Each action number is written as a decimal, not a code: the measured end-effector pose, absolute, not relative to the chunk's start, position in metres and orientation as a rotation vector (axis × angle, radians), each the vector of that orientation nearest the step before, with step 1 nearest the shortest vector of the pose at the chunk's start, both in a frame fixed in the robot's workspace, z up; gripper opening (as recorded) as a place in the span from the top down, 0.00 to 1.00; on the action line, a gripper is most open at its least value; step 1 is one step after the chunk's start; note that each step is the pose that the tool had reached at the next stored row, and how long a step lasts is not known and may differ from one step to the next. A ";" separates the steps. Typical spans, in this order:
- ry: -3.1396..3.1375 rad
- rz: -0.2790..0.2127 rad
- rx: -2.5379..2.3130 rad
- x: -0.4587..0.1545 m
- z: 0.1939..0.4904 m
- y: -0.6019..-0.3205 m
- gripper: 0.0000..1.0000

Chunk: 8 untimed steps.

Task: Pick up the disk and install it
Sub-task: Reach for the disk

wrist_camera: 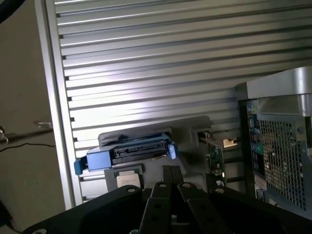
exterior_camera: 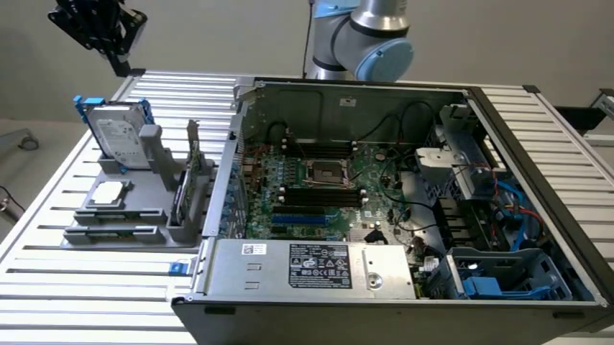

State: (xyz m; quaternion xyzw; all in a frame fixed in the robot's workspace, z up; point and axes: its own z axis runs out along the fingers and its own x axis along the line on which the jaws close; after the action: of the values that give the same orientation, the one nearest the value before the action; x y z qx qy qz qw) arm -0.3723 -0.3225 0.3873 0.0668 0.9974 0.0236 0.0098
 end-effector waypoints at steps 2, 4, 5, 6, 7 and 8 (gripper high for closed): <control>3.115 0.074 0.199 -0.375 0.387 -0.321 0.89; 3.116 0.074 0.191 -0.378 0.387 -0.320 0.89; 3.116 0.074 0.187 -0.379 0.387 -0.320 0.89; 3.116 0.074 0.183 -0.381 0.387 -0.319 0.89; 3.116 0.074 0.181 -0.383 0.387 -0.319 0.89; 3.117 0.074 0.178 -0.385 0.387 -0.318 0.89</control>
State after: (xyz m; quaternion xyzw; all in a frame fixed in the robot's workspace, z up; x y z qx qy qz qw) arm -0.3848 -0.3181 0.3870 0.0571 0.9980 0.0237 0.0095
